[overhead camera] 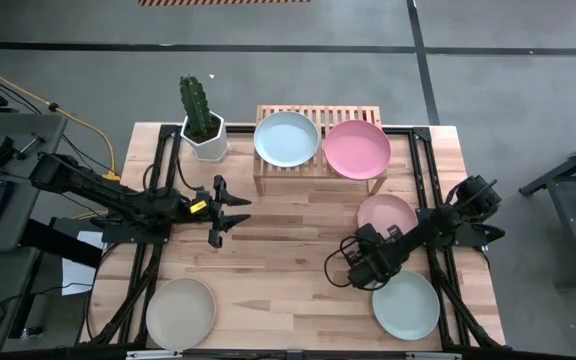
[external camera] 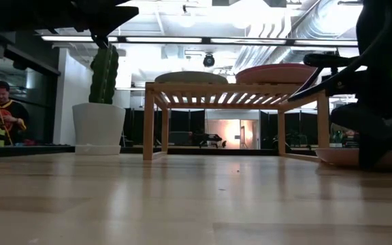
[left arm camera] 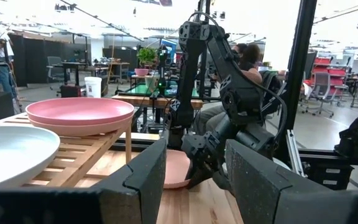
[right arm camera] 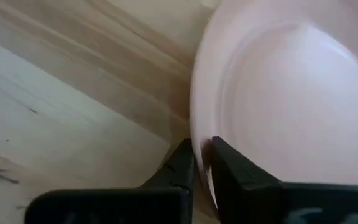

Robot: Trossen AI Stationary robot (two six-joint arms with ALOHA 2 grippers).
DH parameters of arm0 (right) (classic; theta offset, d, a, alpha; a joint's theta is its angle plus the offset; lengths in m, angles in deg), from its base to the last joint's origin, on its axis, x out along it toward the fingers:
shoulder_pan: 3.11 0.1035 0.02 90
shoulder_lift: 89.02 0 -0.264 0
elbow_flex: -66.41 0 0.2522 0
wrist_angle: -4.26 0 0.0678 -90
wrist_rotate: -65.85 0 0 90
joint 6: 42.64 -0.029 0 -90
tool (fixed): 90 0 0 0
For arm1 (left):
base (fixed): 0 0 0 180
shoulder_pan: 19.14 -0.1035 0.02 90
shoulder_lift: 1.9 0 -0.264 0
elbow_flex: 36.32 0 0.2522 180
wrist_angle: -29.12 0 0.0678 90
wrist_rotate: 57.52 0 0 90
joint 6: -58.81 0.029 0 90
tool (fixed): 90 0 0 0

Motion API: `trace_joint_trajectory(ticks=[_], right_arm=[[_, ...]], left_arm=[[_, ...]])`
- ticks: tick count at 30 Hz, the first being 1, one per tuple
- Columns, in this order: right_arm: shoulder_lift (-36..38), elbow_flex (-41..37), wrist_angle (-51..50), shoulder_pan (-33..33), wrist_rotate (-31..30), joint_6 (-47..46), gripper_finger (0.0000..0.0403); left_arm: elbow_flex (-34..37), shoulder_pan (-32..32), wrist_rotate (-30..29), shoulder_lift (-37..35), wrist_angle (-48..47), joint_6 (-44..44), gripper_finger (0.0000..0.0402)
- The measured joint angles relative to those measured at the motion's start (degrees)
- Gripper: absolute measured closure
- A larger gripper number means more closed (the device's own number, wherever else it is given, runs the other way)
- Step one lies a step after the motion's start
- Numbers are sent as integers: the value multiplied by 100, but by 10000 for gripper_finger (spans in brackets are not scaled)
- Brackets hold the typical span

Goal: Place and stack plates onto a shelf
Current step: Stack the light pink plate on top of the pink plate on the shelf

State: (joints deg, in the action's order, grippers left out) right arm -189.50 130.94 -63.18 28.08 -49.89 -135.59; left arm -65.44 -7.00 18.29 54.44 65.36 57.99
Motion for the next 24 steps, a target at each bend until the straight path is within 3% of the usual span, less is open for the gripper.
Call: trace_joint_trajectory(ticks=[4, 9, 19, 24], right_arm=[[0, 180, 65, 4, 300, 301, 396], [-2, 943, 158, 119, 374, 1171, 400], [-2, 2668, 1237, 393, 375, 4294, 402], [-2, 3812, 867, 475, -49, 5425, 402]], left_arm=[[0, 0, 0, 0, 2, 0, 248], [0, 0, -11, 0, 2, 0, 248], [0, 0, -13, 0, 2, 0, 248], [0, 0, -13, 0, 2, 0, 248]])
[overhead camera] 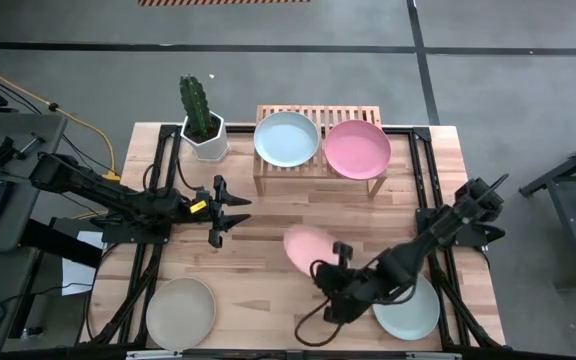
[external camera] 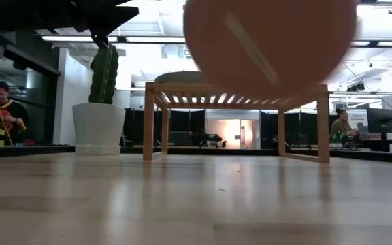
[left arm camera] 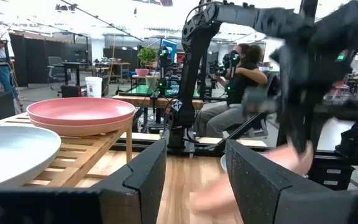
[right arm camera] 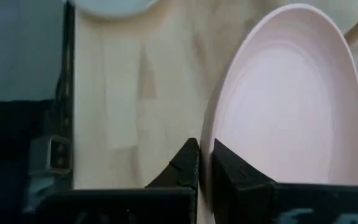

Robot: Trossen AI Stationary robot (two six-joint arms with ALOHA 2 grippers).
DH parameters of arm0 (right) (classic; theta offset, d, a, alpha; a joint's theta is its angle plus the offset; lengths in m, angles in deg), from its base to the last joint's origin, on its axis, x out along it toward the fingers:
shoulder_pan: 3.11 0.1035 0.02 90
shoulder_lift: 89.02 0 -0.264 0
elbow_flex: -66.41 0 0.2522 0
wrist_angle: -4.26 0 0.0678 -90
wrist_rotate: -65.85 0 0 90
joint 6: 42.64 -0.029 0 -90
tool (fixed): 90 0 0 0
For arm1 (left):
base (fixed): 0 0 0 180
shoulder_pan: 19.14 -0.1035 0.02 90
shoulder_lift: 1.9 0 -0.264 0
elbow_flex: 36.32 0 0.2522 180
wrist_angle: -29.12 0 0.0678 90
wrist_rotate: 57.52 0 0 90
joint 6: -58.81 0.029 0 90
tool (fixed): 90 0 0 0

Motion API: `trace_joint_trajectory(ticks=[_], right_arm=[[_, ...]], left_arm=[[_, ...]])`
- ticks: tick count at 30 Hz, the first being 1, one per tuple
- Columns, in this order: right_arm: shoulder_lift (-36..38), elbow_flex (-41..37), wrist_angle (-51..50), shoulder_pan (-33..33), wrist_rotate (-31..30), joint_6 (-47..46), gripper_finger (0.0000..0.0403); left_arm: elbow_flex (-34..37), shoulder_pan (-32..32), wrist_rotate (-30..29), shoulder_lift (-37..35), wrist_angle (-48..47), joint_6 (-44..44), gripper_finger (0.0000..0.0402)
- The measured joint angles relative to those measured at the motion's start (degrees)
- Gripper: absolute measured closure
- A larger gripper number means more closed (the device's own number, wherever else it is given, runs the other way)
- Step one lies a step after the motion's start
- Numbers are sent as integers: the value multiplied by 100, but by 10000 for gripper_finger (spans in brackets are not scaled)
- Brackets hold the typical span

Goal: Place and stack plates onto a shelf
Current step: Stack the light pink plate on top of the pink plate on the shelf

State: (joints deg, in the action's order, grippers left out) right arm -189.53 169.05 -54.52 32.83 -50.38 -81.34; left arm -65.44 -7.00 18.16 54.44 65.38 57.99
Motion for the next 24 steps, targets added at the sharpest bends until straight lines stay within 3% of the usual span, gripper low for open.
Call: trace_joint_trajectory(ticks=[7, 11, 17, 24], right_arm=[[0, 1925, -2530, 70, -1478, 363, 402], [2, 2523, -3446, -118, -2286, 424, 402], [-19, 2619, -4548, -910, -2304, 94, 403], [-11, 2225, -4503, -1902, -2301, 310, 403]], left_arm=[[0, 0, 0, 0, 0, 0, 248], [0, 0, -89, 0, 0, 0, 248], [0, 2, -157, 0, -2, 0, 248], [0, 2, -156, 2, -15, -2, 248]])
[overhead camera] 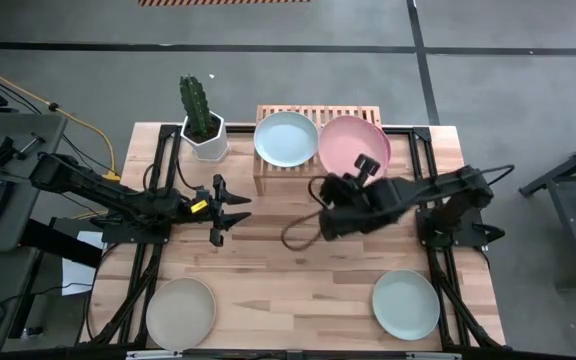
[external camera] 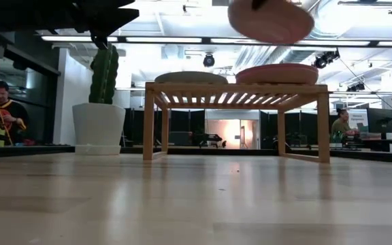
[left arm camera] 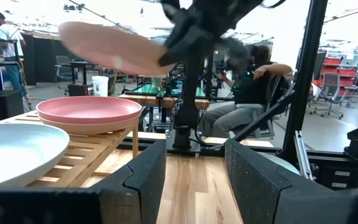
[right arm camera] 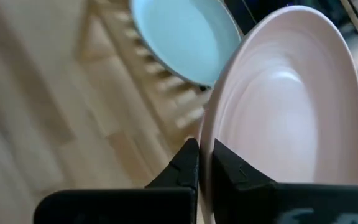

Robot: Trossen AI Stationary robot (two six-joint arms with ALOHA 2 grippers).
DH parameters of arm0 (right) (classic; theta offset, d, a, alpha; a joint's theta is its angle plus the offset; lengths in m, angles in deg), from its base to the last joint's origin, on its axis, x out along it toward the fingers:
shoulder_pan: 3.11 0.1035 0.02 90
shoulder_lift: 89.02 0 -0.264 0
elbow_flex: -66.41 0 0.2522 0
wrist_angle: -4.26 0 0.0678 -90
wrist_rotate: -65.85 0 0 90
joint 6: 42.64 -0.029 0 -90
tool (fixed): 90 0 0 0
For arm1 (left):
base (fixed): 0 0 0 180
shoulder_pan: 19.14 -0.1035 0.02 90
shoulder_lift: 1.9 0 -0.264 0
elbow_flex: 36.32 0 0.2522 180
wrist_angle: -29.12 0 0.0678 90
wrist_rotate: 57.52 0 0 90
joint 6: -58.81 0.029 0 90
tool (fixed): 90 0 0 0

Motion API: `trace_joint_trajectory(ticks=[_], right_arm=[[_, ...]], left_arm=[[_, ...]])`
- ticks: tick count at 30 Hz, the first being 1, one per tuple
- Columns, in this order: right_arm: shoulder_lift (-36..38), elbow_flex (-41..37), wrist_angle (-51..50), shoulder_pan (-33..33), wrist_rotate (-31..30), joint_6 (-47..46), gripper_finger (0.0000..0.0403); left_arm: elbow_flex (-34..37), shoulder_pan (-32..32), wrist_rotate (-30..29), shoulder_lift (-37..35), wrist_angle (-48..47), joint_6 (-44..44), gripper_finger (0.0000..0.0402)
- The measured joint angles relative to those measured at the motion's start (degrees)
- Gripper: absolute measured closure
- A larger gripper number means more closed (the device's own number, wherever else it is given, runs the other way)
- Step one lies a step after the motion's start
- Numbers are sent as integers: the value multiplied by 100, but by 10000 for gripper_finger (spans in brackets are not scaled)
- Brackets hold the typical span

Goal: Place and stack plates onto a shelf
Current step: Stack the light pink plate on top of the pink plate on the shelf

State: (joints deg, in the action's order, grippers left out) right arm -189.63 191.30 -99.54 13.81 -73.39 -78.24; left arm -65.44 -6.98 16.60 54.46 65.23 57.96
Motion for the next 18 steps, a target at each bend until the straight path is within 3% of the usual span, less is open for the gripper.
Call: trace_joint_trajectory(ticks=[6, 18], right_arm=[[-9, -732, 3, -469, 88, -56, 403], [759, -1822, 51, -460, 263, -736, 403]], left_arm=[[0, -2, 2, 0, -64, -59, 248], [0, -2, 3, 0, -68, -57, 248]])
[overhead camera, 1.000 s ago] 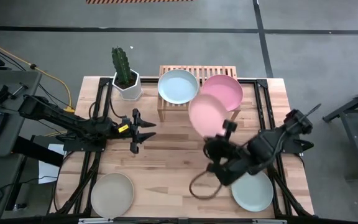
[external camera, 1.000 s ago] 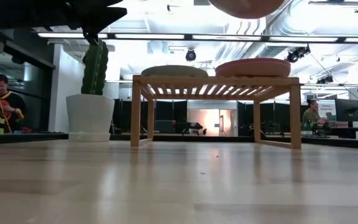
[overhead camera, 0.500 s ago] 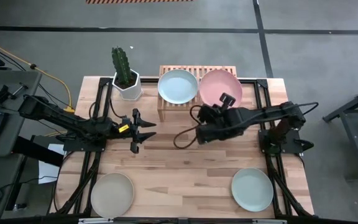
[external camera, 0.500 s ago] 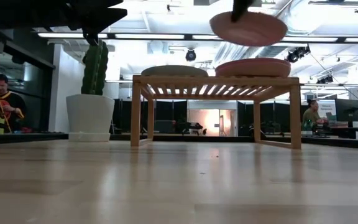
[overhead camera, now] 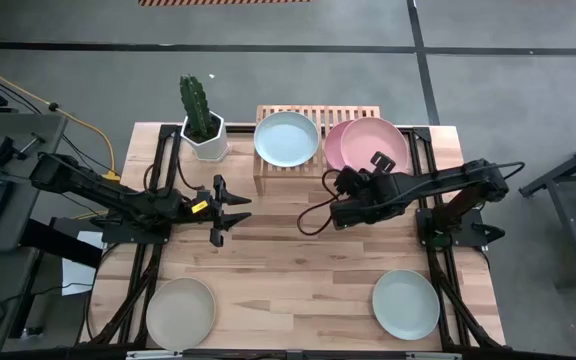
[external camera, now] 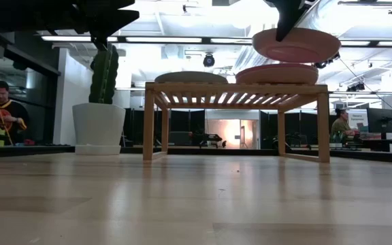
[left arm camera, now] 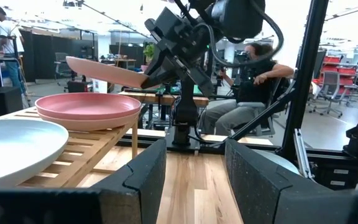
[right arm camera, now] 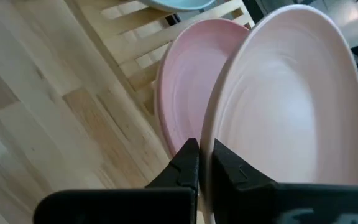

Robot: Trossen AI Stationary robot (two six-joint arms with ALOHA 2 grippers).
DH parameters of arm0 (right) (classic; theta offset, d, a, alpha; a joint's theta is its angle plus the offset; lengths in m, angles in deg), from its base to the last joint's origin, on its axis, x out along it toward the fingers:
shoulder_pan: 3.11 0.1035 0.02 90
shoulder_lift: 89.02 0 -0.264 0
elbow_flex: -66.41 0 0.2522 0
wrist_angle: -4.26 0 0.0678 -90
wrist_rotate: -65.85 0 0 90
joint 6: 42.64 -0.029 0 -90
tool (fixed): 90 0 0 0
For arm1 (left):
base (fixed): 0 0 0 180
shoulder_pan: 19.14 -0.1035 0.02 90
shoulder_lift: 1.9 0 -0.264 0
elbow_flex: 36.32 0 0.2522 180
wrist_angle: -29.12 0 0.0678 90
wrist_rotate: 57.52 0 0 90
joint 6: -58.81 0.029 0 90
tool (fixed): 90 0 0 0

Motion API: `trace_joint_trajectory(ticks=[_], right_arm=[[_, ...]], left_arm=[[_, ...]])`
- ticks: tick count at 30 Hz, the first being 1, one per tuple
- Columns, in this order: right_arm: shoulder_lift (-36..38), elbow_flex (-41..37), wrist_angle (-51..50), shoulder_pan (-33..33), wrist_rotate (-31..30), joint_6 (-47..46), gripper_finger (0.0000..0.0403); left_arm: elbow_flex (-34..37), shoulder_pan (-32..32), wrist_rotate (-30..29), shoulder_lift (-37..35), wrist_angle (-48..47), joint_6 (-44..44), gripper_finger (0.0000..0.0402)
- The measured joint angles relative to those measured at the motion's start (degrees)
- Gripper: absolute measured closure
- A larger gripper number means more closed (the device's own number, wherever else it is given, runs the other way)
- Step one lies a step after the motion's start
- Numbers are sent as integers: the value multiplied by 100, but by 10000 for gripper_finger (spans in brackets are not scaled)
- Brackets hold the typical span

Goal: Place and stack plates onto a shelf
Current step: Stack the light pink plate on top of the pink plate on the shelf

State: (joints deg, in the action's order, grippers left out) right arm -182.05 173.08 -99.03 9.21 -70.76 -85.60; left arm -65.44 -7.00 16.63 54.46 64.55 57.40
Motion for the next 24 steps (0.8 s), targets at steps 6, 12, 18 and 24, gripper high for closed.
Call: trace_joint_trajectory(ticks=[6, 12, 18, 24], right_arm=[[215, -359, 888, -101, 3, 429, 403], [202, -589, 1293, -247, 14, 880, 403], [201, -623, 1355, -299, 38, 1021, 403], [201, -623, 1614, -297, 57, 1138, 403]], left_arm=[[0, 1, -77, 0, -2, 2, 248], [0, 2, -122, 0, -6, 7, 248], [2, 2, -125, 0, -6, 13, 248], [2, 2, -131, 0, -6, 13, 248]])
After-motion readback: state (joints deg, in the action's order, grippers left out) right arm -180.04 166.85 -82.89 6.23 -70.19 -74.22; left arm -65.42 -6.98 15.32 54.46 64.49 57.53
